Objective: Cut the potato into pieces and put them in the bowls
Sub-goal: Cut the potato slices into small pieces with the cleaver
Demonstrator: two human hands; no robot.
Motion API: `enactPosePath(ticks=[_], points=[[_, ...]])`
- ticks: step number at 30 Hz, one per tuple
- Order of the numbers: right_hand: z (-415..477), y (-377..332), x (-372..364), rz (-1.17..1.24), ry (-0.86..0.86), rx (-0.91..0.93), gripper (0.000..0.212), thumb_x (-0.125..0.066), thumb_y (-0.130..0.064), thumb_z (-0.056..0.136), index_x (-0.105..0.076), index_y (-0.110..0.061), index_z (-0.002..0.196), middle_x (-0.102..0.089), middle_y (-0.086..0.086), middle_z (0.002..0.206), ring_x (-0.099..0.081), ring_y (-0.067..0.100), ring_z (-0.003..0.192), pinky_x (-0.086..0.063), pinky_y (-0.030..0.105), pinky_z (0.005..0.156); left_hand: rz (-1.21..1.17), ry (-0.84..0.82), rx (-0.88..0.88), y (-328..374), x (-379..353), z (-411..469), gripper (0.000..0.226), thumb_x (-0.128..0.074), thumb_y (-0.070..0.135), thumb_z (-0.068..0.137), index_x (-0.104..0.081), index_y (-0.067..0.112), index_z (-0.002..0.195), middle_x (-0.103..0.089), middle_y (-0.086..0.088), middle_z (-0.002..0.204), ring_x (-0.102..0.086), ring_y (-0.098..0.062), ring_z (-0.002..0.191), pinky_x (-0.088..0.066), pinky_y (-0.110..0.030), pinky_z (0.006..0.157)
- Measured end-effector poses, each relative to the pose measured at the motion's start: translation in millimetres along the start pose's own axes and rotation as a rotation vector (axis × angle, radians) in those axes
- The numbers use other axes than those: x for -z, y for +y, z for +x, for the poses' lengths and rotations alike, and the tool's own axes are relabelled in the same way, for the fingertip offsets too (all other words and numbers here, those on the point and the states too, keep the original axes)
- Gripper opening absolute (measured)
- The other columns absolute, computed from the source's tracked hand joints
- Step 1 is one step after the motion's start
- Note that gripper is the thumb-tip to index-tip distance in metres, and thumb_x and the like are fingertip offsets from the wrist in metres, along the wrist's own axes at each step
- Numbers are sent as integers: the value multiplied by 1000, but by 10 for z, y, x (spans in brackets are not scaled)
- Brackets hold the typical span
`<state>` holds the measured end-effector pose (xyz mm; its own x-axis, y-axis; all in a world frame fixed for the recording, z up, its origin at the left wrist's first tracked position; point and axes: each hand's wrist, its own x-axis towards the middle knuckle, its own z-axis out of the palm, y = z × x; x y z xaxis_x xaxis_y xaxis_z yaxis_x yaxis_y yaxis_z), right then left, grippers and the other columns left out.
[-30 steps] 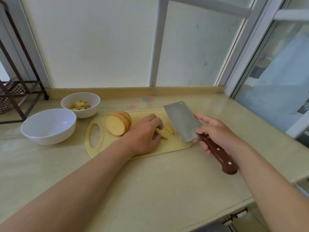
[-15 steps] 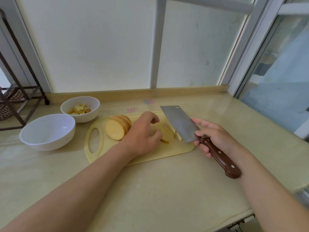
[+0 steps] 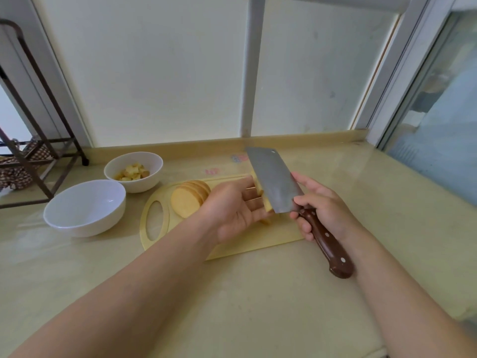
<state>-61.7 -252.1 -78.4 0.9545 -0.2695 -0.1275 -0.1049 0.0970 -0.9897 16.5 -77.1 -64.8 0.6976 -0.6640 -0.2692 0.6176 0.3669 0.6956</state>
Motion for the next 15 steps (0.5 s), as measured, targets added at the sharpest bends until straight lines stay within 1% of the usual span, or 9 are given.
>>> enactPosePath(ticks=[2, 4, 6, 8, 10, 11, 13, 15], points=[[0, 8, 2, -19, 9, 11, 63, -46, 2, 100, -46, -31, 154, -60, 15, 63, -47, 21, 38, -39, 24, 36, 34, 29, -16, -8, 5, -5, 30, -38, 15, 106, -55, -7, 118, -67, -19, 102, -70, -31, 86, -60, -39, 65], [-4, 8, 16, -21, 15, 22, 63, -47, 3, 100, -47, -31, 154, -61, 16, 63, -47, 21, 39, -39, 25, 36, 55, 45, -26, 1, 15, -9, 30, -39, 11, 105, -54, -10, 120, -66, -20, 100, -70, -27, 81, -60, -36, 65], [-5, -1, 52, -1, 43, 39, 63, -46, 3, 100, -48, -29, 153, -61, 16, 62, -47, 21, 38, -39, 25, 36, 52, 60, -41, 28, 27, -11, 25, -41, 10, 104, -54, -8, 115, -65, -21, 97, -70, -25, 78, -61, -34, 66], [1, -14, 106, 23, 95, 63, 62, -46, 4, 100, -49, -29, 152, -61, 15, 61, -47, 20, 37, -38, 24, 35, 72, 87, -83, 63, 50, -18, 19, -44, 8, 103, -55, -6, 111, -63, -21, 97, -68, -26, 79, -61, -33, 69], [8, -24, 175, 39, 157, 88, 64, -47, 5, 98, -48, -31, 151, -61, 15, 61, -47, 19, 37, -38, 24, 36, 155, 118, -158, 79, 54, -32, 14, -49, 5, 101, -57, -4, 108, -63, -21, 99, -67, -28, 83, -60, -35, 72], [13, -27, 205, 44, 184, 97, 65, -47, 5, 98, -47, -31, 152, -61, 15, 62, -48, 18, 38, -39, 24, 36, 239, 141, -221, 76, 56, -38, 12, -51, 4, 100, -59, -2, 106, -64, -21, 100, -67, -28, 84, -60, -36, 75], [22, -23, 248, 52, 223, 106, 67, -47, 5, 97, -44, -29, 155, -60, 17, 65, -48, 18, 39, -40, 25, 37, 557, 207, -415, 62, 82, -34, 9, -57, 5, 97, -64, 4, 102, -68, -18, 101, -69, -27, 86, -60, -37, 81], [41, -11, 273, 64, 254, 106, 68, -47, 6, 97, -42, -27, 157, -58, 18, 69, -49, 17, 40, -40, 25, 36, 900, 211, -606, 54, 118, -25, 9, -63, 11, 94, -68, 16, 99, -71, -7, 96, -69, -19, 87, -58, -30, 81]])
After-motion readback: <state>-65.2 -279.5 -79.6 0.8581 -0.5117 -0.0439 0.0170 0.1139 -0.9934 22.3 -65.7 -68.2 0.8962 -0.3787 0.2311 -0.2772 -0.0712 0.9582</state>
